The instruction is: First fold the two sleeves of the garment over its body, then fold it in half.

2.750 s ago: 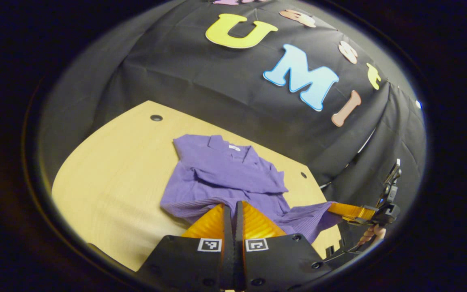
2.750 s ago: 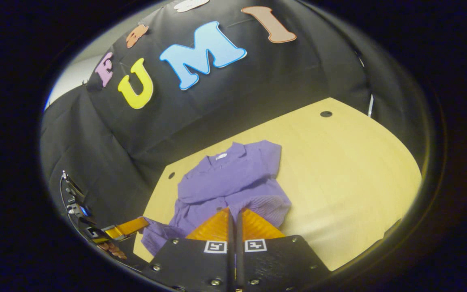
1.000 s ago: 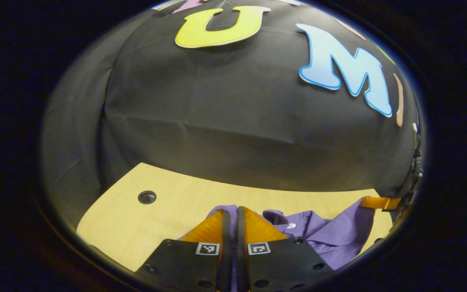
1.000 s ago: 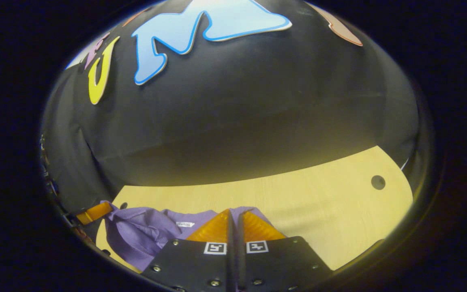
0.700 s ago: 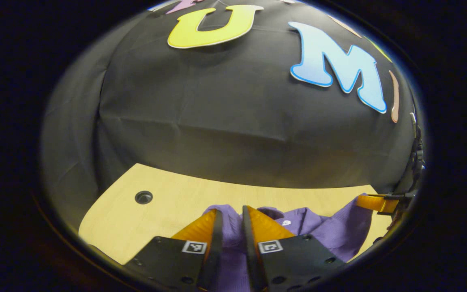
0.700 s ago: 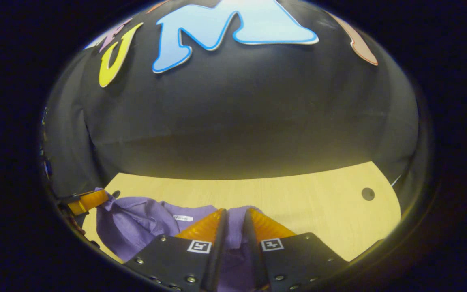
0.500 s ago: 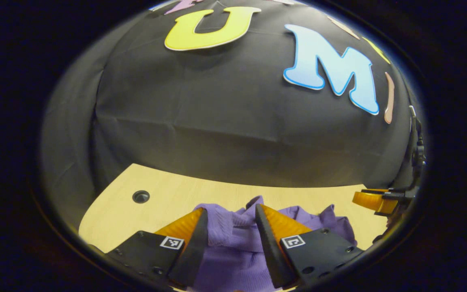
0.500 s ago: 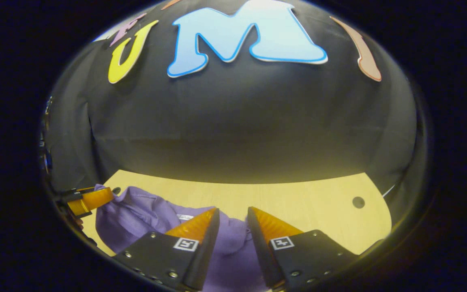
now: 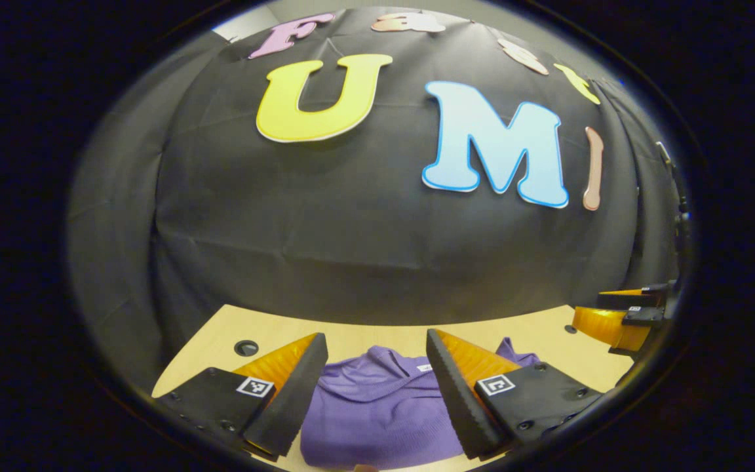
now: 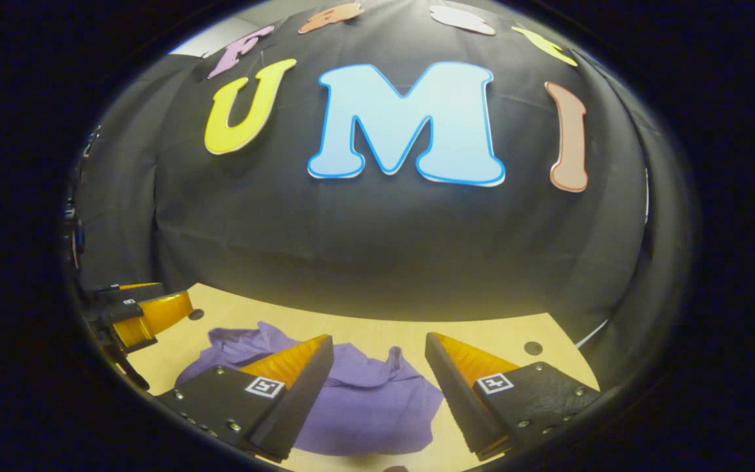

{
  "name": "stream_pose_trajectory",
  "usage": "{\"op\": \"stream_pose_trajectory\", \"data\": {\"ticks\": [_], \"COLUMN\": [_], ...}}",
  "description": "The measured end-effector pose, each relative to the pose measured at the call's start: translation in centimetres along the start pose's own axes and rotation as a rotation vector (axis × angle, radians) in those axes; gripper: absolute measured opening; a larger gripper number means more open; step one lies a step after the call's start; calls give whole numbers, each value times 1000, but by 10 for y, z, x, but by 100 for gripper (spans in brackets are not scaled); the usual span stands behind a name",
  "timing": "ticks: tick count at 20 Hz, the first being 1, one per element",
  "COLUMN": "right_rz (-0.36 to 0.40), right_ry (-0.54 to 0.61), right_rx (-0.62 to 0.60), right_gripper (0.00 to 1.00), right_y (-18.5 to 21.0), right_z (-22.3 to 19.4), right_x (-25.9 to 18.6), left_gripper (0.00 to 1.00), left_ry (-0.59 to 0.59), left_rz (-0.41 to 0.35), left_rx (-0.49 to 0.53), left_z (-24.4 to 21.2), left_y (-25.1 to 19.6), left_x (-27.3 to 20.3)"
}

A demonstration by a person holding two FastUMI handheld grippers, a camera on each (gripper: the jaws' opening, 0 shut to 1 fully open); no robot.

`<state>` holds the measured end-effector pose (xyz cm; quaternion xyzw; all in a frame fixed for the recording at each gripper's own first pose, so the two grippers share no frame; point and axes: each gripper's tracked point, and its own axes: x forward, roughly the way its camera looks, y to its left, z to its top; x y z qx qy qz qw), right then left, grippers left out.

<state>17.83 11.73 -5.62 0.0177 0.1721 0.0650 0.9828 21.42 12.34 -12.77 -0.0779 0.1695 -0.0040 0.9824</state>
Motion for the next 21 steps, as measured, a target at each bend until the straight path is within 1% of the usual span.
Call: {"op": "stream_pose_trajectory", "data": {"ticks": [2,3,4,8,9,11,12,16,19,21], "right_rz": [-19,-31,-43,-68,-76,-91,-100,-114,-122,-134], "right_ry": [-36,-53,-68,-91,-96,-102,-101,-119,-139,-155], "right_rx": [-14,-20,-24,-12,-3,14,21,47,34,27], "right_gripper": [91,91,91,90,90,90,90,90,90,88], "right_y": [8,9,15,20,19,15,13,2,-12,-22], "right_z": [7,9,11,6,6,4,2,2,3,5], "right_x": [-28,-43,-53,-105,-113,-128,-135,-161,-176,-184], "left_gripper": [94,97,94,94,94,96,94,94,94,94], "left_ry": [-27,-38,-50,-83,-95,-114,-127,-184,-210,-228], "left_rz": [-15,-19,-26,-45,-41,-29,-26,-13,-16,-11], "left_rx": [6,12,17,24,43,92,107,117,113,125], "left_z": [5,7,9,13,16,17,20,27,30,32], "left_y": [-2,-4,-5,-15,-16,-18,-20,-36,-60,-70], "left_x": [-23,-37,-49,-100,-110,-129,-139,-172,-186,-196]}}
